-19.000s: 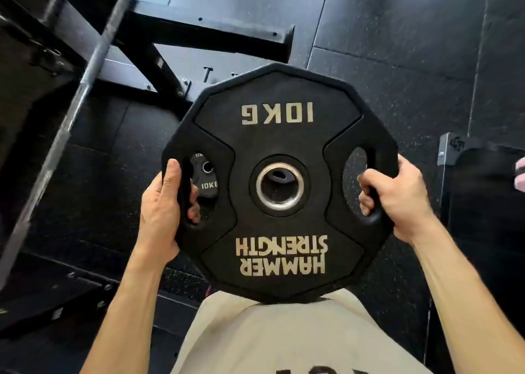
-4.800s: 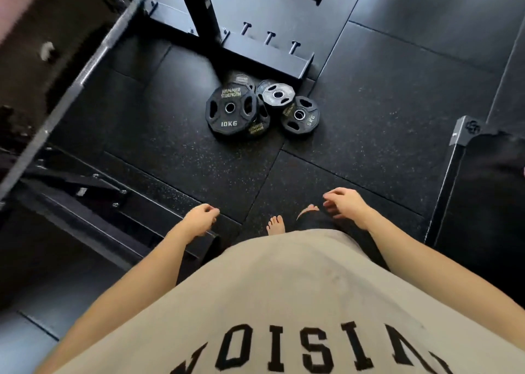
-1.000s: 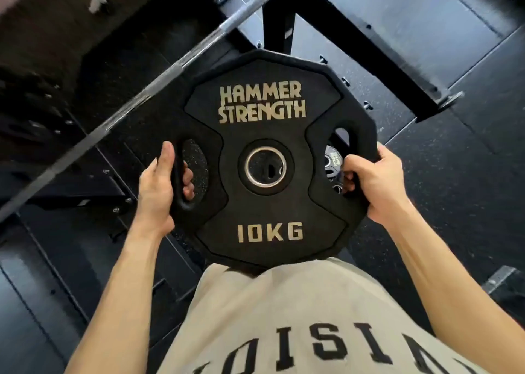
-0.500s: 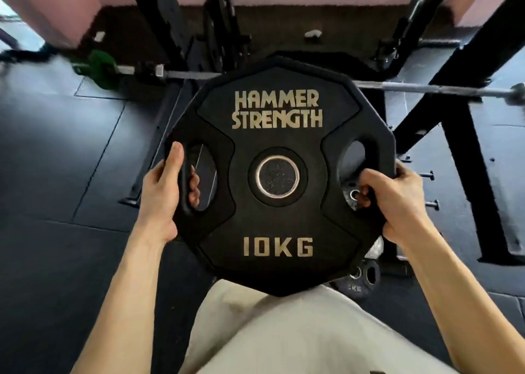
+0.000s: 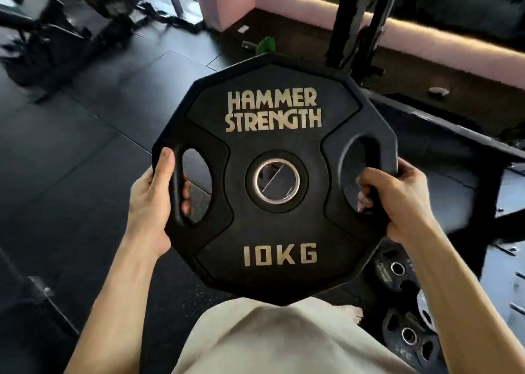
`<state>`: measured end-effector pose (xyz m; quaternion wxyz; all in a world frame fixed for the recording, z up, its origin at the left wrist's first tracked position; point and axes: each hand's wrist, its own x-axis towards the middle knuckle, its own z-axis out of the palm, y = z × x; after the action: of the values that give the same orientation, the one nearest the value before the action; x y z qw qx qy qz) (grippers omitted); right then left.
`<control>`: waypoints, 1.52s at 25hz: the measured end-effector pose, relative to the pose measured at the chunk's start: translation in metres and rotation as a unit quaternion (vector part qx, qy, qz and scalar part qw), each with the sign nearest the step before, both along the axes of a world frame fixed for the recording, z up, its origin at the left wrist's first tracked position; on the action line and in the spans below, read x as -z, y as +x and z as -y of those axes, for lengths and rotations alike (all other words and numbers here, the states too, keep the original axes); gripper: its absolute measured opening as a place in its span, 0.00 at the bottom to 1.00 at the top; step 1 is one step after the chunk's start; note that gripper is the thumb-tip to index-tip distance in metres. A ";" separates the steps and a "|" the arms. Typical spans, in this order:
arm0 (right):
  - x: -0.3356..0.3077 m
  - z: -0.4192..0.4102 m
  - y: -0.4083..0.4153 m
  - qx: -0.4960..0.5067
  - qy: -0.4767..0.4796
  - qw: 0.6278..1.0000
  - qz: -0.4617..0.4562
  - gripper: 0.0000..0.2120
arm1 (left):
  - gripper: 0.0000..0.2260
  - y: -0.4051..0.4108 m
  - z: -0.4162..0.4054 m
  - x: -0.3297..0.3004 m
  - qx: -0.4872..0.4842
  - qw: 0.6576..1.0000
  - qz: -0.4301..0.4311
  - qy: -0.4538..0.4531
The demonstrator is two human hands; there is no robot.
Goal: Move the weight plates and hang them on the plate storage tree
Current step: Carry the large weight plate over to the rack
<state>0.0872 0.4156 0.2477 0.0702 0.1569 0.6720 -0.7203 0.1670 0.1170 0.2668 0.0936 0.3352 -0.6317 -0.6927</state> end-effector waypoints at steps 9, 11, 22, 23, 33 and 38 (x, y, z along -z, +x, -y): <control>-0.022 0.232 -0.031 -0.144 0.024 0.989 -0.024 0.08 | 0.23 0.045 0.202 -0.011 -0.138 0.990 -0.031 0.007; -0.018 0.278 -0.056 -0.165 0.026 0.986 -0.024 0.08 | 0.23 0.034 0.241 -0.007 -0.167 0.985 -0.039 0.009; -0.012 0.527 -0.245 -0.220 0.038 0.974 -0.030 0.10 | 0.22 -0.125 0.462 -0.003 -0.230 0.973 -0.031 0.008; -0.014 0.545 -0.263 -0.220 0.036 0.974 -0.030 0.09 | 0.23 -0.142 0.479 -0.004 -0.227 0.973 -0.037 0.009; -0.002 0.750 -0.471 -0.159 0.015 0.987 -0.030 0.12 | 0.22 -0.391 0.716 -0.001 -0.148 0.988 -0.045 -0.011; -0.013 0.832 -0.582 -0.059 0.000 0.998 -0.024 0.13 | 0.21 -0.553 0.820 -0.020 -0.055 0.997 -0.050 -0.026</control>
<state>-0.4944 -0.4160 0.2611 0.0962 0.1000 0.6814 -0.7186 -0.3859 -0.7034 0.2863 0.1716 0.3322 -0.6249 -0.6853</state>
